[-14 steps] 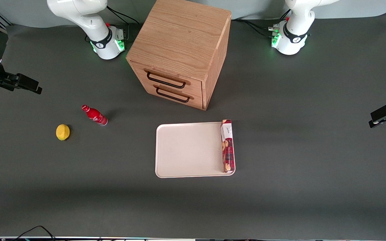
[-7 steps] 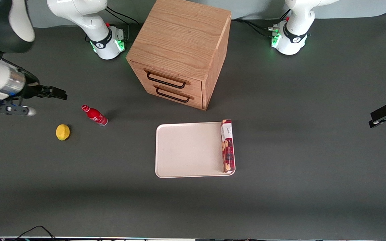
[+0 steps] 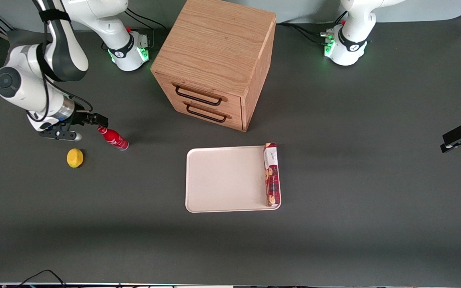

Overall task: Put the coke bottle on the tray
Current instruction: 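Move the right gripper down over the red Coca-Cola bottle, then close the right gripper on the bottle's cap end and lift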

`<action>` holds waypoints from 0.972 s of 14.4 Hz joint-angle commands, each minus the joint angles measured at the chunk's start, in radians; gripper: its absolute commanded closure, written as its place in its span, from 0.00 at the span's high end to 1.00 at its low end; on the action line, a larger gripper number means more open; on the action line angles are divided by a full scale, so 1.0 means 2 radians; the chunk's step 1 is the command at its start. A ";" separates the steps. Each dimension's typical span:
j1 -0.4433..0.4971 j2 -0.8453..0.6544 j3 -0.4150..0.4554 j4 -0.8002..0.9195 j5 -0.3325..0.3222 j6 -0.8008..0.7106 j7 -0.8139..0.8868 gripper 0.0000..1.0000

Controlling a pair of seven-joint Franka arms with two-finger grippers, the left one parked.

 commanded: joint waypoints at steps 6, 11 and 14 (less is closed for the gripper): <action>0.002 0.007 -0.002 -0.037 0.003 0.067 -0.009 0.63; 0.004 0.013 -0.002 -0.034 -0.004 0.083 -0.009 0.51; 0.004 0.016 -0.002 -0.034 -0.009 0.087 -0.009 0.04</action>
